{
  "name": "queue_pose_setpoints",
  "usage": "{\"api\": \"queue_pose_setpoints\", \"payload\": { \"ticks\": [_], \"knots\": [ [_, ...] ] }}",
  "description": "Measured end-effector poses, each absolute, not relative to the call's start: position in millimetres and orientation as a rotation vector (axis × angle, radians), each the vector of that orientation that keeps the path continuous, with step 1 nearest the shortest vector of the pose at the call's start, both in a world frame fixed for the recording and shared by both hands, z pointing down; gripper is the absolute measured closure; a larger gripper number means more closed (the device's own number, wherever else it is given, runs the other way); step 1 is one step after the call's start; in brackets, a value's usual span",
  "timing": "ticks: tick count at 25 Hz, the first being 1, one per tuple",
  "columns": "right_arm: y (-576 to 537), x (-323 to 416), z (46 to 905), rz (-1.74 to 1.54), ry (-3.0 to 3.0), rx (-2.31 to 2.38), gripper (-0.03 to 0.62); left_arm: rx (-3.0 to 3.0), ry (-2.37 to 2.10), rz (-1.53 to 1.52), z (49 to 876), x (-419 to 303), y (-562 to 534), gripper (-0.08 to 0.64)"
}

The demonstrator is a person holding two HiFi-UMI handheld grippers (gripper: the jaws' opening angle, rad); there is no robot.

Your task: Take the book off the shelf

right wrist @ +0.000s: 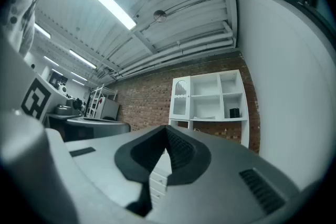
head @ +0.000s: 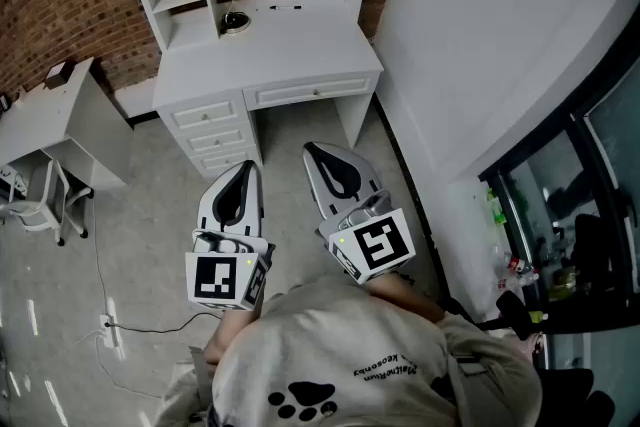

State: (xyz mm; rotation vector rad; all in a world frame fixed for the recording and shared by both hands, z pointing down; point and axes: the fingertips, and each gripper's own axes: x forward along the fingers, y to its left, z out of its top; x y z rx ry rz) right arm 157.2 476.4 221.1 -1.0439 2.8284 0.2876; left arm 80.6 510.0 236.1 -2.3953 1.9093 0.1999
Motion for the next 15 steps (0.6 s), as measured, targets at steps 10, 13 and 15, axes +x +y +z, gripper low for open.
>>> {"api": "queue_pose_setpoints", "payload": {
  "ticks": [10,13,15],
  "knots": [
    [464.9,152.3,223.5,0.321,2.831,-1.073,0.577,-2.418,1.902,0.189,245.0,74.5,498.0,0.554],
    [451.8,144.2,226.7,0.299,2.841,-1.06,0.577,-2.411,1.915,0.185,246.4,67.3,487.5,0.554],
    [440.3,139.6,229.7,0.267,2.842,-1.043,0.575,-2.41,1.916,0.182,248.0,63.4,477.1,0.554]
  ]
}}
